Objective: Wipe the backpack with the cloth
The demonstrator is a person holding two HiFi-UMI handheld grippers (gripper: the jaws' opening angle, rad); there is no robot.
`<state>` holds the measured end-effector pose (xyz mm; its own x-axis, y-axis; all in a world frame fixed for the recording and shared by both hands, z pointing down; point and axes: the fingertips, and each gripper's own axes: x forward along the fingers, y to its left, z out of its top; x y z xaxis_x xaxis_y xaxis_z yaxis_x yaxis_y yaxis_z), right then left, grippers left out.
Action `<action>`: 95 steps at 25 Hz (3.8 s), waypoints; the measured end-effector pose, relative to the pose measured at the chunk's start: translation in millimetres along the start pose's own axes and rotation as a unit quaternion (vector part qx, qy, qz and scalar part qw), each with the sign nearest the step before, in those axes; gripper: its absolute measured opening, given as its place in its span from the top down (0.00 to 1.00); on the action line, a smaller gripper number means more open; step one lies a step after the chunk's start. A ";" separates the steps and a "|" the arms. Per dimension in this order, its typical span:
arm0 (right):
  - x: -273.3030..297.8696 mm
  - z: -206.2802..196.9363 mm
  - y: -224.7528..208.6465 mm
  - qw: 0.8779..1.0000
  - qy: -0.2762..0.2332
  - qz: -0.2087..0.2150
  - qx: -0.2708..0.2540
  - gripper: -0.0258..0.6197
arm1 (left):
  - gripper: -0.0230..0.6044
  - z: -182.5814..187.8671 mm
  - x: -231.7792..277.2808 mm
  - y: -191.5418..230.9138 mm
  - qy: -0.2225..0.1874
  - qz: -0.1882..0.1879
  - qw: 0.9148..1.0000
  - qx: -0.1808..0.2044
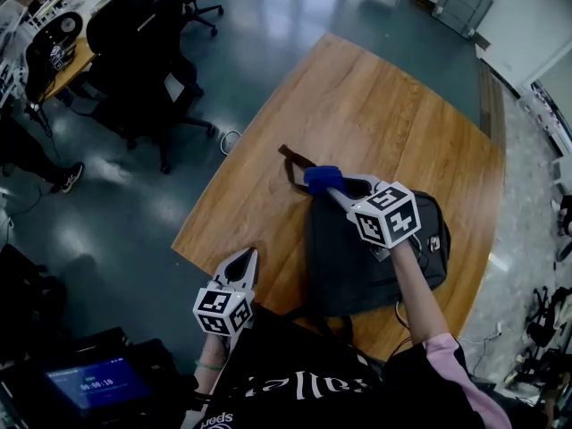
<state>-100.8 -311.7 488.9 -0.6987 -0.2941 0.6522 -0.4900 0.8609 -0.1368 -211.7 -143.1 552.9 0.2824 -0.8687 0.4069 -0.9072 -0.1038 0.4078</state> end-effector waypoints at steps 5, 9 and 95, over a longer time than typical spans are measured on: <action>-14.9 -11.5 19.1 1.000 -0.013 0.002 0.007 0.86 | 0.97 -3.4 -3.0 -7.2 -0.003 -0.007 1.000 0.005; -12.8 -21.4 41.0 1.000 -0.023 0.012 0.016 0.86 | 0.97 -3.3 -1.8 -5.9 -0.005 -0.015 1.000 0.011; -204.9 -193.4 106.0 0.994 -0.091 0.015 0.064 0.86 | 0.97 -47.8 -13.7 -216.6 -0.001 -0.108 0.991 0.084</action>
<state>91.3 -79.9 485.0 -0.7903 -0.3494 0.5032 -0.5223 0.8137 -0.2552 -4.1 -85.5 498.1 0.4746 -0.8188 0.3229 -0.8650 -0.3659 0.3435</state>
